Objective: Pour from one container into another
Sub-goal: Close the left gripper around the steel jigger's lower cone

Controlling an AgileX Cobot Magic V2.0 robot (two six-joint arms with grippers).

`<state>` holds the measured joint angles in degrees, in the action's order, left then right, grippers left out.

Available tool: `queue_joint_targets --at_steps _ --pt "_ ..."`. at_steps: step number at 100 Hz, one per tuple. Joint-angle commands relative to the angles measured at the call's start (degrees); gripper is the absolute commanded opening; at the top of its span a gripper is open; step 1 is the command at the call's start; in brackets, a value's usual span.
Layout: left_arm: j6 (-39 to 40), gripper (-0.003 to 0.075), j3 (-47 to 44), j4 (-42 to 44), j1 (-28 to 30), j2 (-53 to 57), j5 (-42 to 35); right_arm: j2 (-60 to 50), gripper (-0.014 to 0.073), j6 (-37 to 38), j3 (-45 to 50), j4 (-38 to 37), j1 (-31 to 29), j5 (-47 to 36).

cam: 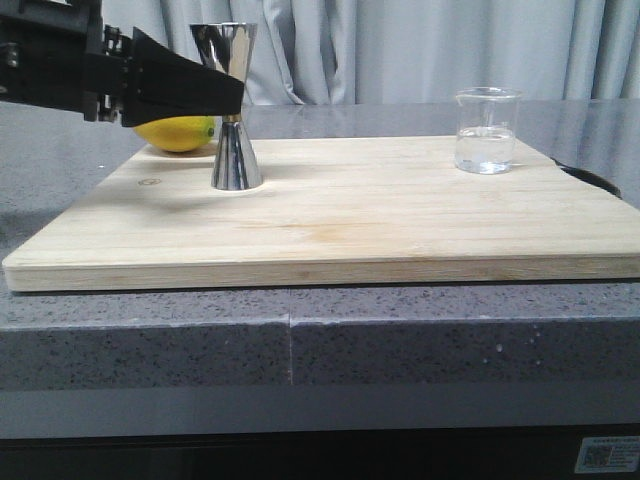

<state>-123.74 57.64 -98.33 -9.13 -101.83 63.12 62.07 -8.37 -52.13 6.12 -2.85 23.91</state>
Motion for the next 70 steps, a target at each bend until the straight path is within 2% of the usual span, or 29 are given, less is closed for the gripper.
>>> queue_joint_targets --at_steps 1,25,70 --pt "-0.2 0.0585 1.8 -3.7 -1.1 0.7 3.2 -0.9 0.0655 -0.6 -1.5 -0.2 0.1 -4.5" --pt "-0.3 0.0584 2.3 -4.6 -3.1 -1.2 3.4 -0.9 0.0655 -0.6 -1.5 -0.2 0.1 -4.4" --pt "-0.4 0.0584 2.3 -5.9 -3.1 -1.2 4.1 -0.9 0.0655 -0.6 -1.5 -0.2 0.1 -4.4"
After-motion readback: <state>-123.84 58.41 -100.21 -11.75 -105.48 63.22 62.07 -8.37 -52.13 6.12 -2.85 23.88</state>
